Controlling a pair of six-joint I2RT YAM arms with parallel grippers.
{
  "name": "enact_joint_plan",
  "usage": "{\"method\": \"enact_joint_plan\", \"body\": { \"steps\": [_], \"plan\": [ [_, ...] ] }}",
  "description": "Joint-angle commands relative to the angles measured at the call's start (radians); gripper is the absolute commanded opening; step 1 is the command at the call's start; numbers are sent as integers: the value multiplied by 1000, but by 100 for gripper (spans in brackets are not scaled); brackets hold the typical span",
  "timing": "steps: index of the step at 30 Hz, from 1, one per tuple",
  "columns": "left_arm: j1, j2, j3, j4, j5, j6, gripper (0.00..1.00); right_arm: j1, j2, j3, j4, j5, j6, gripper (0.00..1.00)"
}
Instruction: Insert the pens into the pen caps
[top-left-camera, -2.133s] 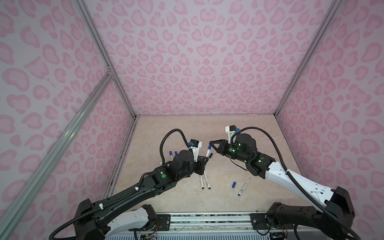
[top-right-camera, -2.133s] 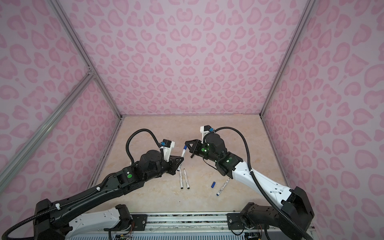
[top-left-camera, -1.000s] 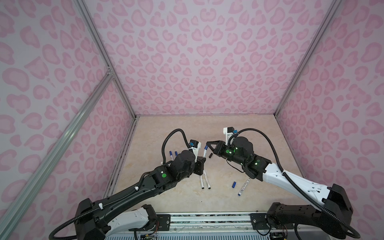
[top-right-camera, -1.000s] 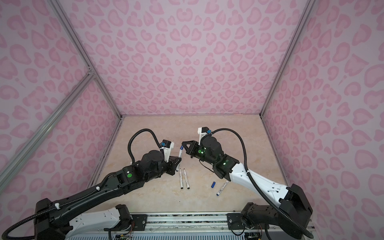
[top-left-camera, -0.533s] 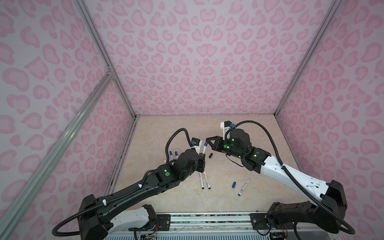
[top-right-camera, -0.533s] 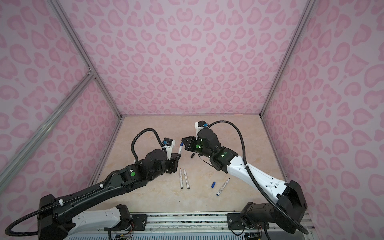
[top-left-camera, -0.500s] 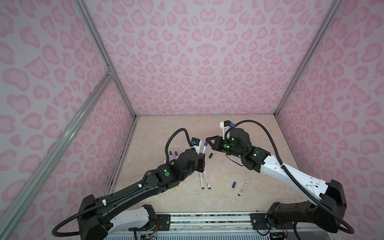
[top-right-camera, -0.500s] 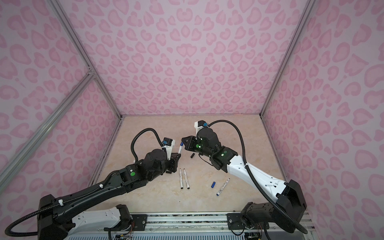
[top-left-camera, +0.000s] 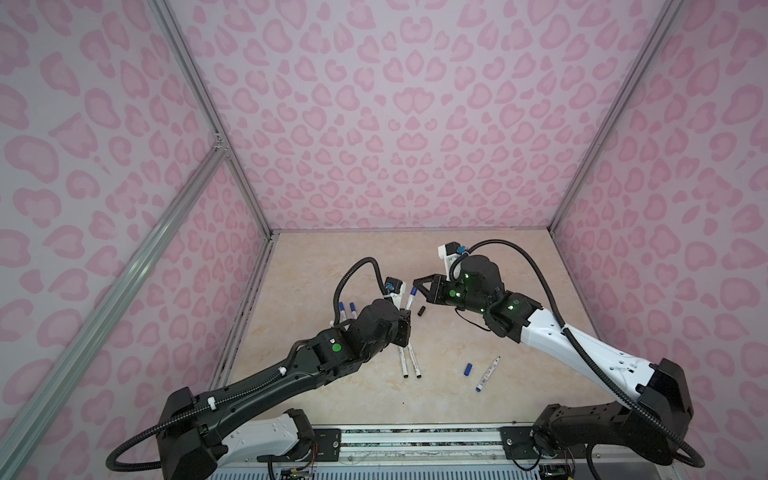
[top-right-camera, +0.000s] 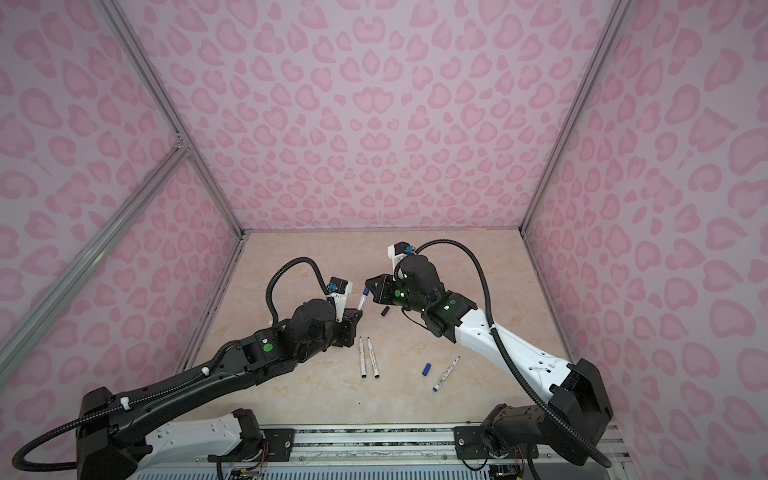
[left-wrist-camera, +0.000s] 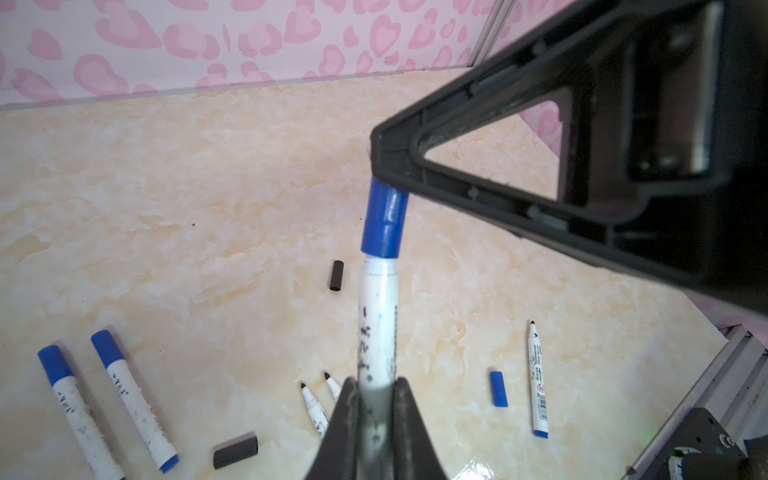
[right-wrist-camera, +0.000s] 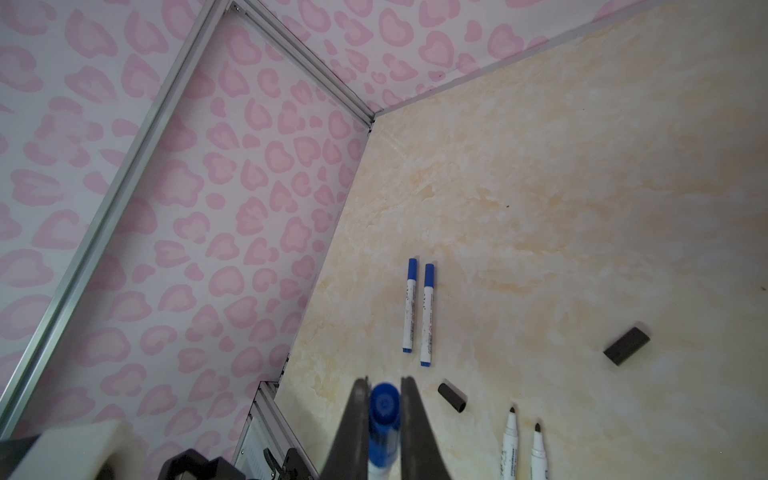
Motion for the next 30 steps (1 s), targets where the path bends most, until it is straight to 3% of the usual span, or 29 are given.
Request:
{"method": "enact_joint_plan", "body": {
  "steps": [1, 8, 18, 30],
  "plan": [
    [10, -17, -1, 114, -97, -12, 3, 3, -15, -19, -28, -69, 59, 4],
    [10, -41, -21, 144, -52, 2, 3, -1, -35, -40, 42, -70, 121, 23],
    [8, -56, -41, 153, -32, 1, 3, 1, -23, -14, 40, -57, 103, 52],
    [8, -47, -33, 154, -24, -1, 3, 1, -63, 0, 29, 11, 77, 63]
  ]
}}
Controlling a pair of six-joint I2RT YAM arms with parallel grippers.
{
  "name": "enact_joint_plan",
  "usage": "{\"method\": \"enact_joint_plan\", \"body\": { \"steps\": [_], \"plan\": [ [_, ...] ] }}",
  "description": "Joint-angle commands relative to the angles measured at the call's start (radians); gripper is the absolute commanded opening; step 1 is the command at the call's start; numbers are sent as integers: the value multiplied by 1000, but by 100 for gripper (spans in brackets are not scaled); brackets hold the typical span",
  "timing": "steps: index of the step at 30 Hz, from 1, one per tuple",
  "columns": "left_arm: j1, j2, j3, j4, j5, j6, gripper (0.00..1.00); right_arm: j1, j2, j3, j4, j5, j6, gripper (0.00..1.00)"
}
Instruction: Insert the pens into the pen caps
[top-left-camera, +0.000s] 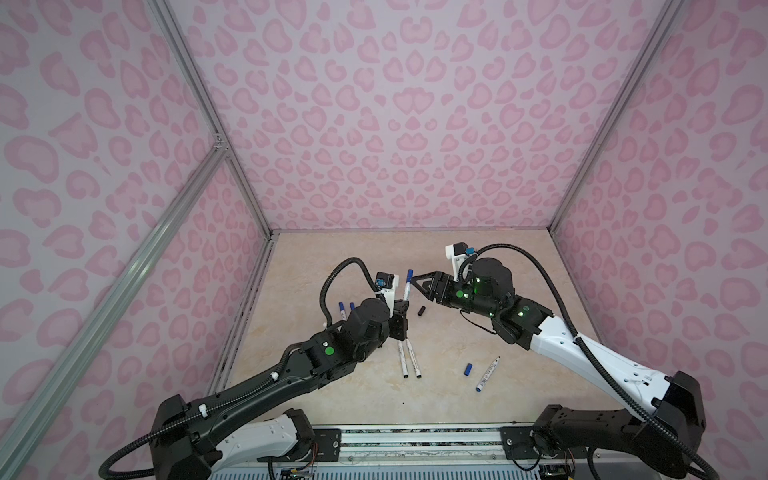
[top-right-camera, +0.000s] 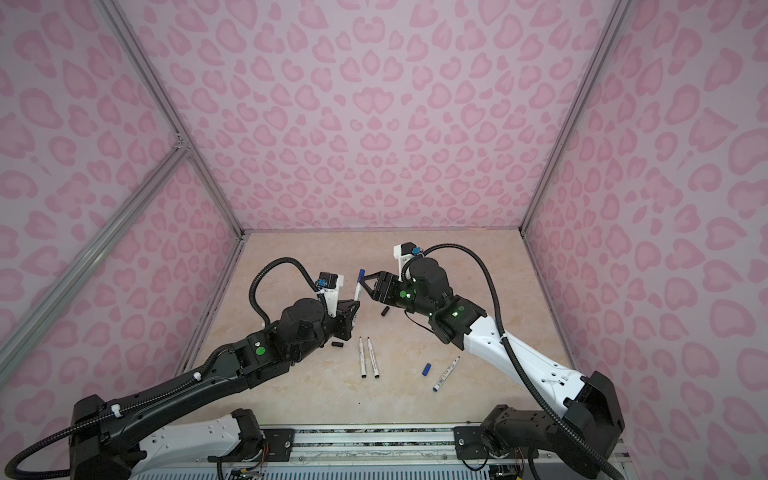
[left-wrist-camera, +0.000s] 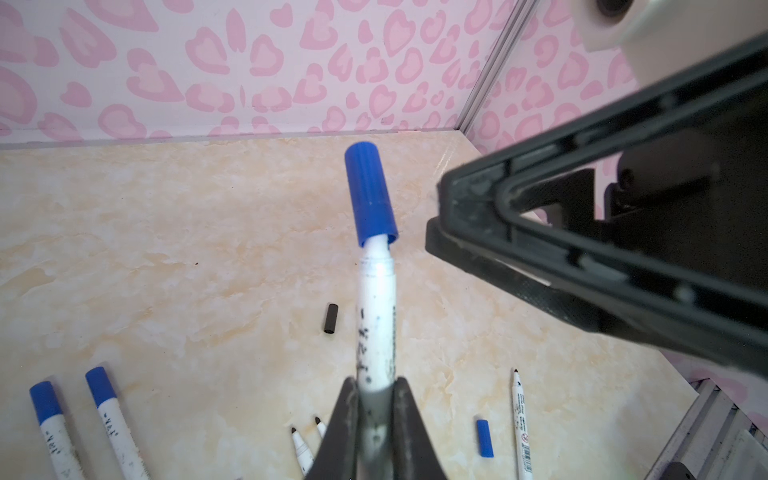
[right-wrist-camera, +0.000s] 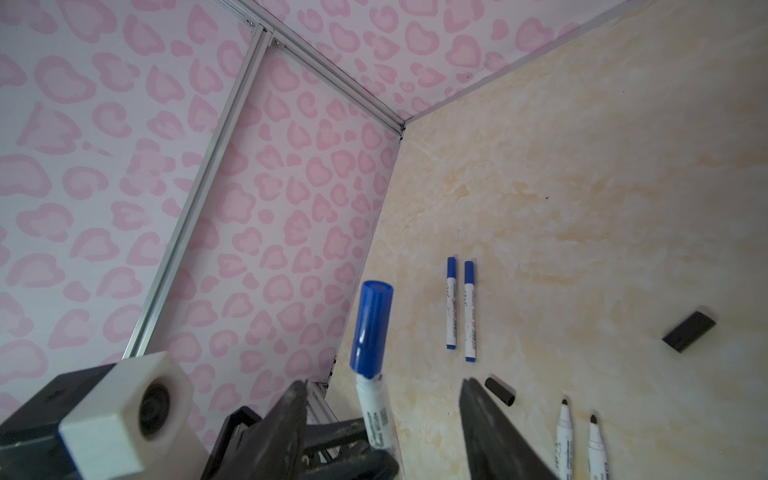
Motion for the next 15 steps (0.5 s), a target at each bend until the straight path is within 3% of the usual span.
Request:
{"method": "enact_joint_plan", "body": {
  "steps": [1, 7, 10, 15],
  "plan": [
    [0, 0, 3, 35, 3, -1, 3, 0, 11, 11, 0, 41, -11, 65],
    [0, -9, -4, 35, 5, -1, 3, 1, 81, 52, 40, 28, 9, 65],
    [0, -11, -5, 33, 4, -3, 3, 3, 120, 86, 53, 17, 16, 49],
    [0, -9, -4, 36, 4, -3, 3, 7, 153, 126, 51, 22, 17, 43]
  ]
}}
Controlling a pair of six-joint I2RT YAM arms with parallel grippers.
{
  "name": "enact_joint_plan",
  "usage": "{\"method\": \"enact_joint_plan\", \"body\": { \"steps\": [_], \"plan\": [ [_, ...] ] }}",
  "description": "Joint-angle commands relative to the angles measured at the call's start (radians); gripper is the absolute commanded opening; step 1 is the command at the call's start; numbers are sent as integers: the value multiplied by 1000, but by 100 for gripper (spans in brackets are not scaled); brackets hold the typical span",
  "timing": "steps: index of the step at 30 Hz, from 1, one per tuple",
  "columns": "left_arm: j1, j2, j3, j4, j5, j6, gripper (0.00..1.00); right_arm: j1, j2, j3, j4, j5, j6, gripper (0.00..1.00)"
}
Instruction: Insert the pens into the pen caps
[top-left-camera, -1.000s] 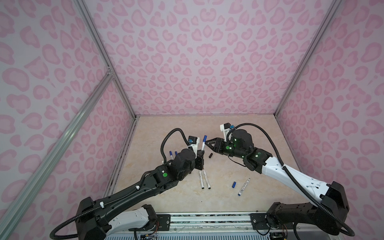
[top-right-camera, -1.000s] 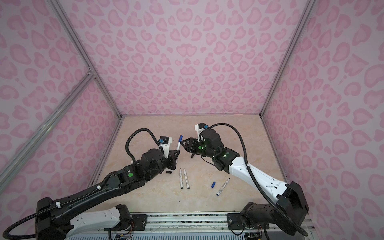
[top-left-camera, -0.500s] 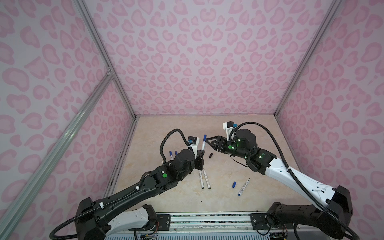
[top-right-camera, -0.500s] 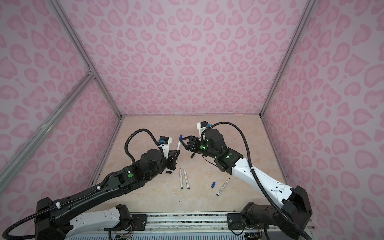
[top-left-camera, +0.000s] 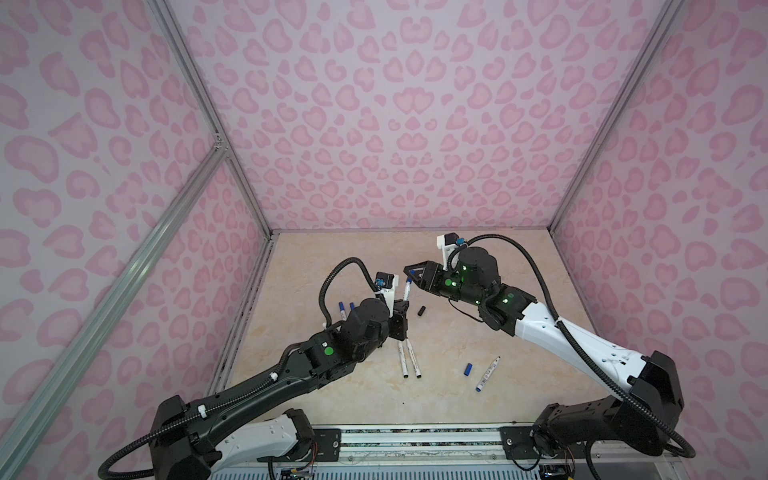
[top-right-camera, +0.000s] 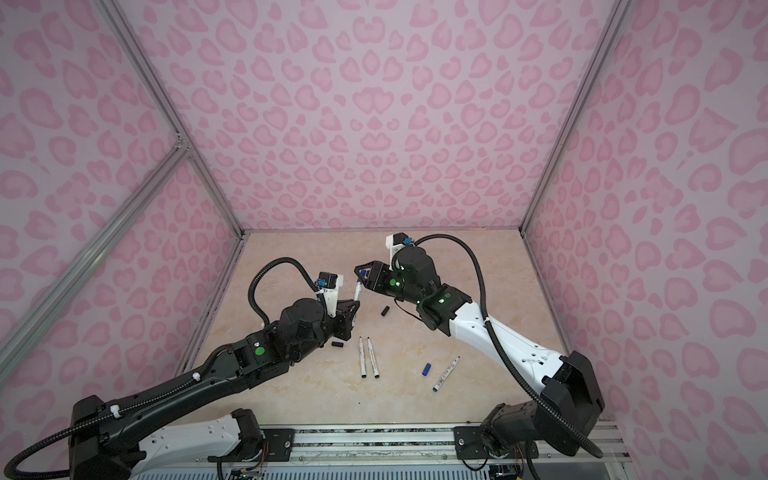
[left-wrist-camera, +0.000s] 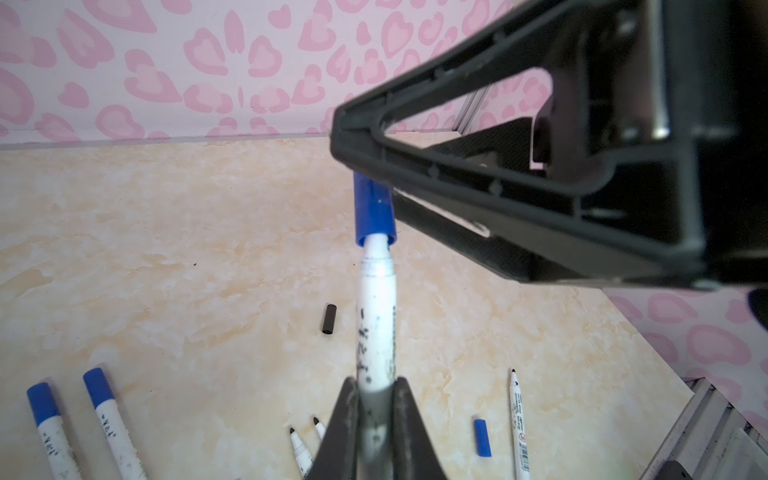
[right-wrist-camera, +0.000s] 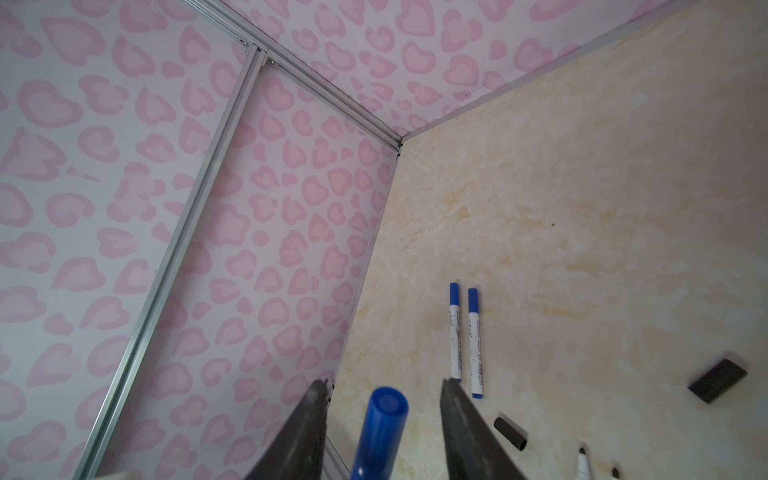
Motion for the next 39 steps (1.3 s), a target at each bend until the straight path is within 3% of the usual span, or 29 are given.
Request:
{"method": "enact_joint_plan", "body": {
  "steps": [1, 13, 19, 39],
  "plan": [
    [0, -5, -3, 35, -2, -3, 3, 6, 17, 14, 28, 0, 6, 42],
    [0, -9, -9, 39, 0, -5, 3, 16, 38, 29, 16, 10, -6, 28],
    [1, -19, -18, 45, 1, -9, 3, 16, 35, 34, -7, 27, -21, 9],
    [59, -28, -15, 86, 133, -53, 3, 57, 5, -24, 21, 43, -94, 7]
  ]
}}
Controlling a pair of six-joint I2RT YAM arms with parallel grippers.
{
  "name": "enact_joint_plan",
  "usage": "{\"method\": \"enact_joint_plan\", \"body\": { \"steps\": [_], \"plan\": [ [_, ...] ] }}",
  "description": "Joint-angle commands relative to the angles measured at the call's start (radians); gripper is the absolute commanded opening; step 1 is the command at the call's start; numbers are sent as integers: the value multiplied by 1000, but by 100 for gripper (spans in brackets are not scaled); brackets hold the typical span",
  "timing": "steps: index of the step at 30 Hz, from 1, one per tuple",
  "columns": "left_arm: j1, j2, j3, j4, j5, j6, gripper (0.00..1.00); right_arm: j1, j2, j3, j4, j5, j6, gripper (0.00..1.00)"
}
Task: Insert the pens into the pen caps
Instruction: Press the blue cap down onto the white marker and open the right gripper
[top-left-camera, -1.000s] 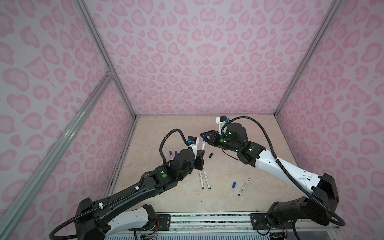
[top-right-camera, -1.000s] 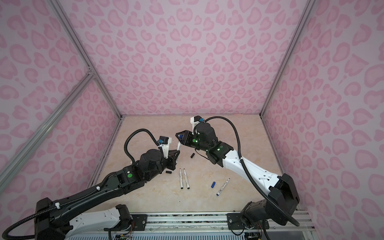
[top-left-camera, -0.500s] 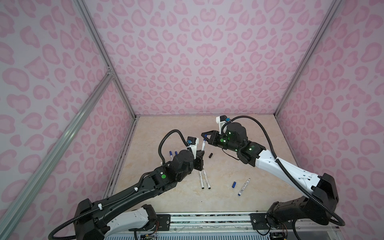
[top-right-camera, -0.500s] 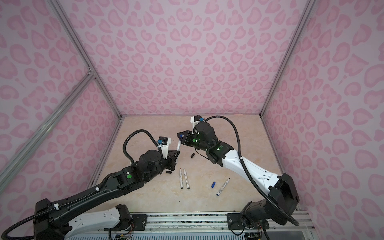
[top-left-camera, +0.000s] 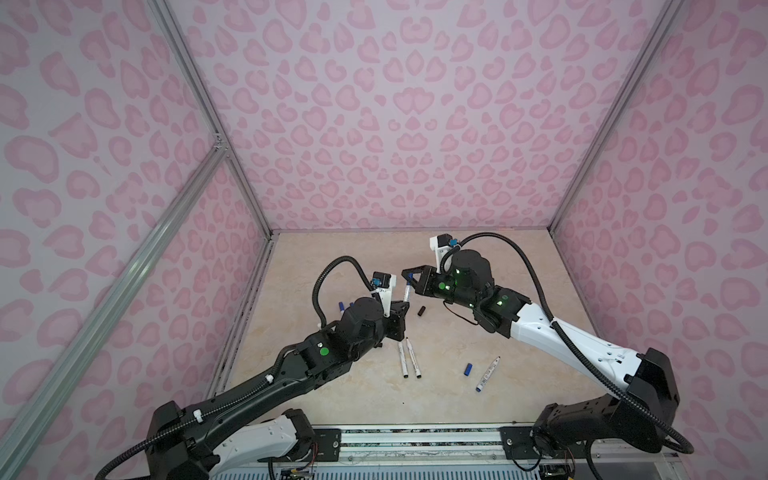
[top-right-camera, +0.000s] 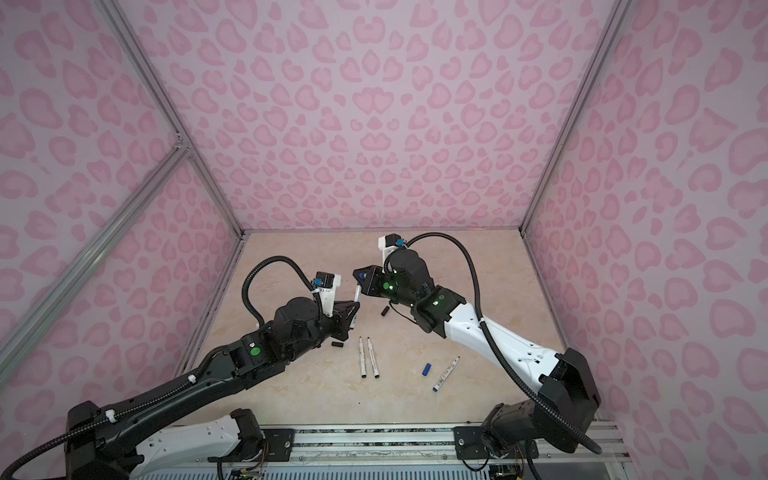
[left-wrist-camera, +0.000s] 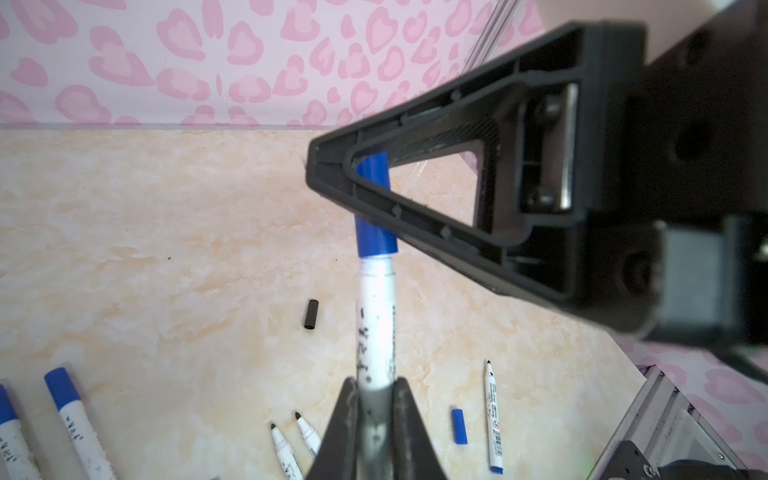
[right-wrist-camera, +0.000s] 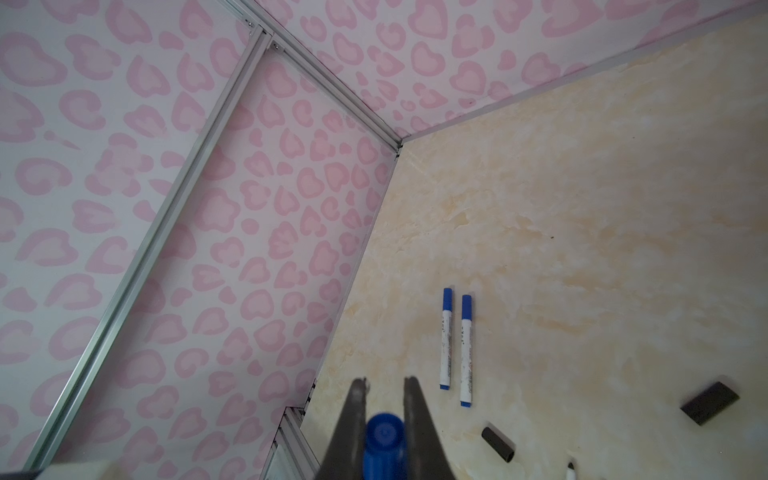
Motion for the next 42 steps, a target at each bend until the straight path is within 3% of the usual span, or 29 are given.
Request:
{"method": "enact_joint_plan", "body": {
  "steps": [1, 9, 17, 20, 23, 28, 31, 36, 39, 42],
  "plan": [
    [22, -2, -3, 81, 37, -26, 3, 5, -6, -25, 17, -20, -6, 7],
    [129, -20, -32, 162, 216, -103, 3, 7, -52, -123, 153, -57, 49, 6],
    [188, -44, -48, 200, 301, -137, 3, 8, -64, -146, 213, -143, 51, 5],
    [188, -37, -32, 170, 266, -123, 3, 18, -67, -127, 168, -130, 61, 4],
    [186, -30, -13, 137, 215, -101, 3, 61, -59, -48, -12, -19, 30, 1],
    [175, -22, 15, 77, 67, -73, 3, 118, -40, 7, -131, 137, 17, 0],
    [152, -16, 29, 37, -53, -65, 3, 116, -33, -6, -139, 186, 45, 0],
    [94, 17, 58, 3, -221, -62, 3, 117, -5, -34, -87, 164, 103, 0],
    [91, 32, 59, 23, -211, -71, 3, 118, 3, -67, -15, 122, 148, 0],
    [114, 35, 61, 42, -120, -84, 3, 118, -12, -105, 66, 74, 161, 0]
  ]
}}
